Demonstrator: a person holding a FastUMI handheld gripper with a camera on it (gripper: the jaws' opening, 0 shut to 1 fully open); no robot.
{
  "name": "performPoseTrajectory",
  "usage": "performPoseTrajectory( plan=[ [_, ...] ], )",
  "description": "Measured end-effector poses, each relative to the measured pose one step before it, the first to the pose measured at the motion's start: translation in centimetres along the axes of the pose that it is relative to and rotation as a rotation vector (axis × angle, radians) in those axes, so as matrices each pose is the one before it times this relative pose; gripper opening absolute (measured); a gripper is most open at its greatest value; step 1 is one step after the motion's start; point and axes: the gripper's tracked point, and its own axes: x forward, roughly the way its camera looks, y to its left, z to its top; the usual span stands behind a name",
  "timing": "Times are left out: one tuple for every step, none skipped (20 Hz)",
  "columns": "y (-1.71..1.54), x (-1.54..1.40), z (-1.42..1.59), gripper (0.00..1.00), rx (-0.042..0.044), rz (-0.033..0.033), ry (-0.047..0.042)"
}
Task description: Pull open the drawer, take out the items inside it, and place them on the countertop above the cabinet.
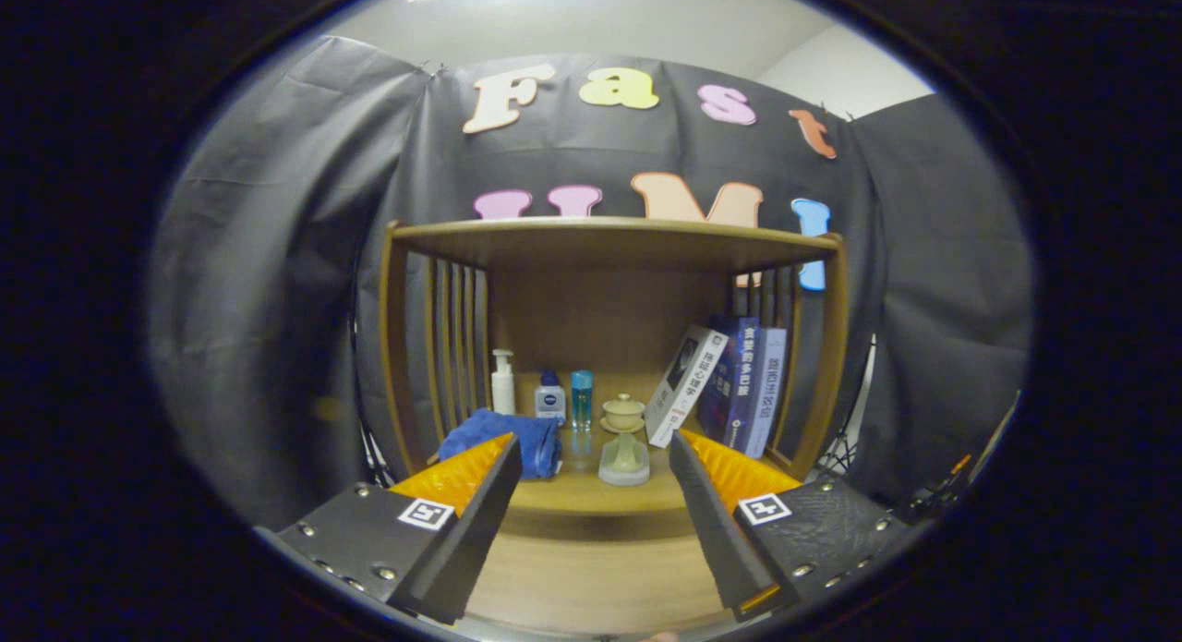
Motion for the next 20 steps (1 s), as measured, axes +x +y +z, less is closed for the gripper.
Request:
performPoseTrajectory(
  plan=[
    [0.140, -2.041, -0.528, 0.96, 0.00547, 0.00148, -0.00094],
    [-0.236, -1.929, -0.520, 0.96, -0.00689, -0.00038, 0.00064],
    [-0.390, -1.748, -0.524, 0.96, -0.00775, -0.00977, -0.01005],
    [-0.287, -1.618, -0.527, 0.96, -0.01696, -0.00525, -0.00605],
    [-0.741, -1.233, -0.774, 0.96, -0.01800, -0.01769, -0.00957],
    [-0.868, -1.194, -0.901, 0.96, -0.00788, -0.02514, -0.00157],
    [-0.488, -1.095, -1.143, 0.96, 0.01037, -0.01777, -0.01255],
    [0.035, -0.655, -0.777, 0.96, 0.01770, -0.00088, -0.00664],
    [0.248, -0.446, -0.898, 0.96, 0.01226, 0.01189, 0.00144],
    [0.100, -0.455, -1.220, 0.96, 0.00997, 0.00700, 0.00228],
    [0.111, -0.350, -0.883, 0.96, 0.00128, 0.00902, -0.00270],
    [0.009, -0.337, -1.028, 0.96, -0.00748, 0.00332, 0.00199],
    [-0.030, -0.273, -1.312, 0.96, -0.00633, 0.00283, 0.00799],
    [0.186, -0.355, -1.439, 0.96, -0.00958, 0.00963, 0.00429],
    [0.122, -0.341, -1.481, 0.96, -0.00519, 0.00322, 0.00690],
    [-0.010, -0.289, -1.367, 0.96, 0.00077, 0.00071, 0.00219],
    [-0.066, -0.083, -0.827, 0.96, 0.00542, -0.00267, -0.00696],
    [0.024, 0.145, -0.992, 0.96, 0.01025, -0.00152, 0.01077],
    [0.163, 0.419, -0.958, 0.96, 0.01485, 0.00730, 0.01303],
    [0.039, 0.214, -0.429, 0.96, 0.01292, 0.00378, 0.00426]
  ],
)
